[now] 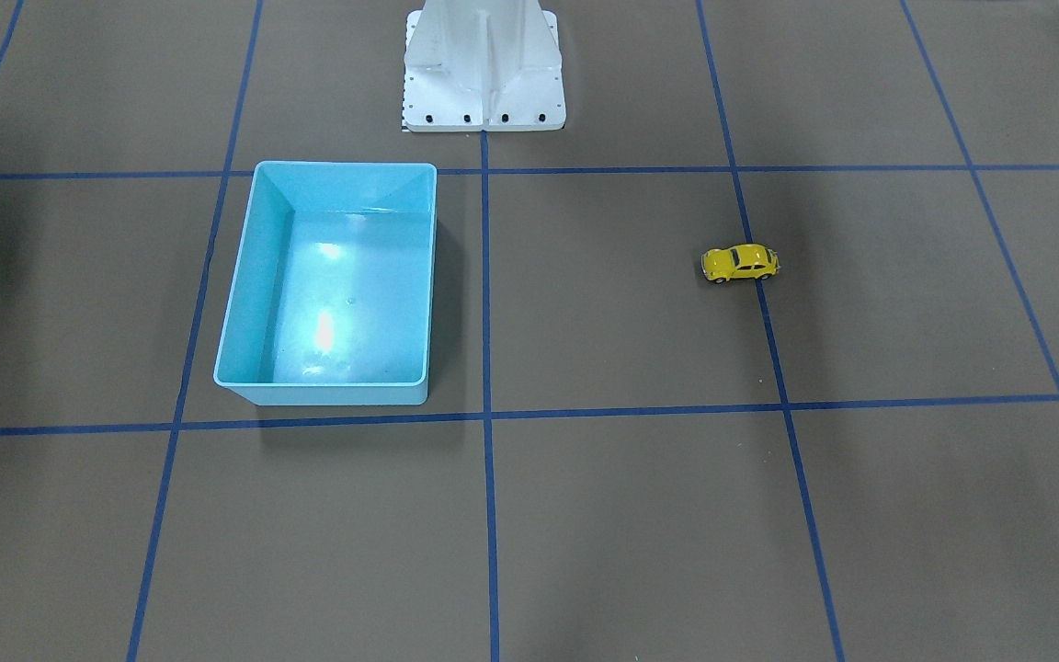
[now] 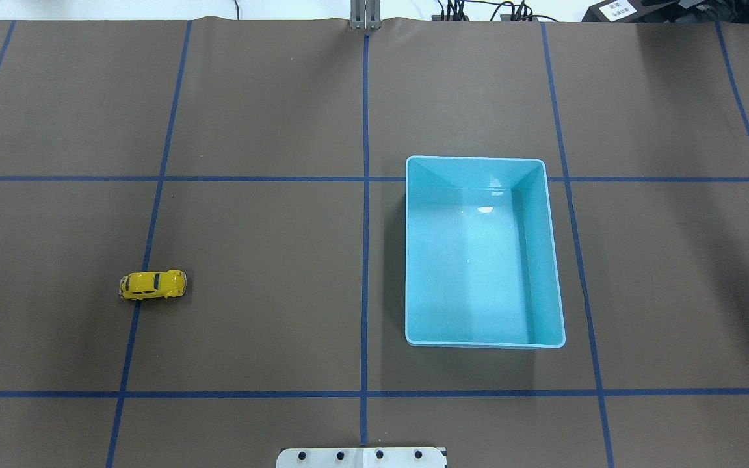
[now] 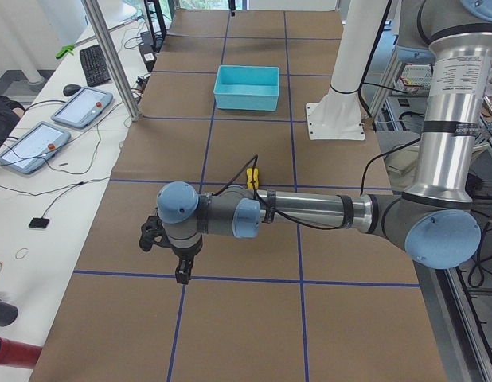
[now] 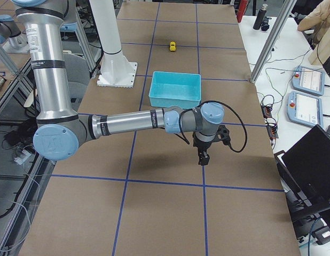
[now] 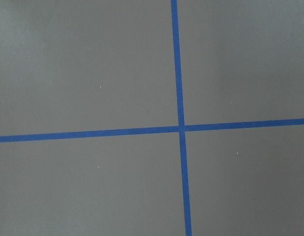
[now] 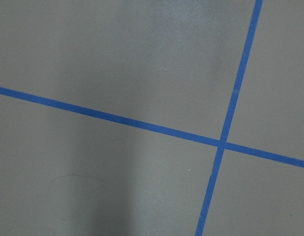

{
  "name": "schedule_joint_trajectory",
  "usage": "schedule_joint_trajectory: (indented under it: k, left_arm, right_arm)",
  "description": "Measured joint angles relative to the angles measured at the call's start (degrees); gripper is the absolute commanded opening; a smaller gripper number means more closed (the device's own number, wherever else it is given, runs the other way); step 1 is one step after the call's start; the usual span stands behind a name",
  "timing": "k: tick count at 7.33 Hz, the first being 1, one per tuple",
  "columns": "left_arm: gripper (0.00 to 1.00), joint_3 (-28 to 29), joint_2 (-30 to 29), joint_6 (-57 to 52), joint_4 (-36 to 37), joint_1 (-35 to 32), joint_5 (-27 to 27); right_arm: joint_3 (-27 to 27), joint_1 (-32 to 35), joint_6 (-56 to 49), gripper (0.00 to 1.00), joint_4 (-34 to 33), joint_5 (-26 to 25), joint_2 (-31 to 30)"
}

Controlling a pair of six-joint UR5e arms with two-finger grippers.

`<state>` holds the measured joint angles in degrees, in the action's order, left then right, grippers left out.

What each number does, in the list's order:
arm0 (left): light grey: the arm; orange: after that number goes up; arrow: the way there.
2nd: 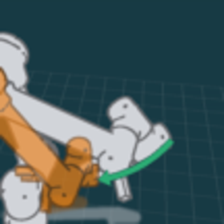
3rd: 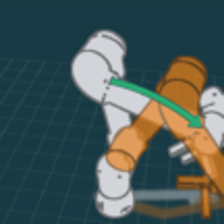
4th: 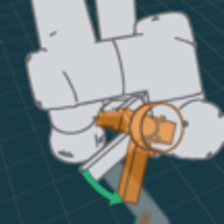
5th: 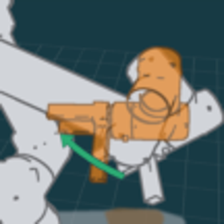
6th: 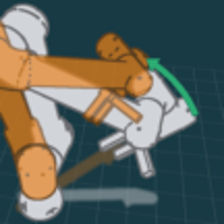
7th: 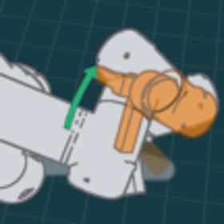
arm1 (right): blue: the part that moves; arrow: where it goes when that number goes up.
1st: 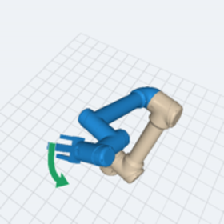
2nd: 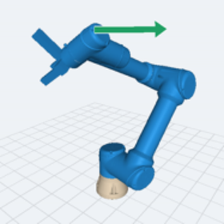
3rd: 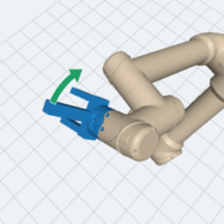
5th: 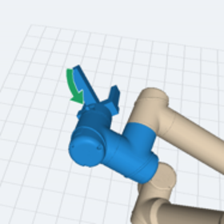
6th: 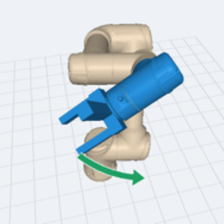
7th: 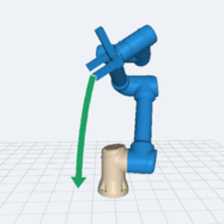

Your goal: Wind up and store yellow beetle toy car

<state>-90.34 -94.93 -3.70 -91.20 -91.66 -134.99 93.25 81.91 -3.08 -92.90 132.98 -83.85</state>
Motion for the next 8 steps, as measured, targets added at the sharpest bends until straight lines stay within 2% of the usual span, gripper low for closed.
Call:
schedule_joint_trajectory:
  k: [2, 3, 6, 8]
  left_arm:
    - [1.00, -5.83, -0.21, -0.03, 1.40, 3.83, 0.60]
    - [1.00, -9.55, -0.86, -0.08, 4.33, 7.20, 0.81]
    - [1.00, -18.07, -8.34, -0.43, 17.15, 16.90, 5.30]
    - [1.00, -20.48, -10.99, -5.75, 19.15, 21.84, 7.44]
  right_arm:
    - [0.00, 0.00, 0.00, 1.00, 0.00, 0.00, 0.00]
    - [0.00, 0.00, 0.00, 1.00, 0.00, 0.00, 0.00]
    - [0.00, 0.00, 0.00, 1.00, 0.00, 0.00, -0.07]
    - [0.05, 0.00, 0.00, 1.00, 0.00, 0.00, -0.04]
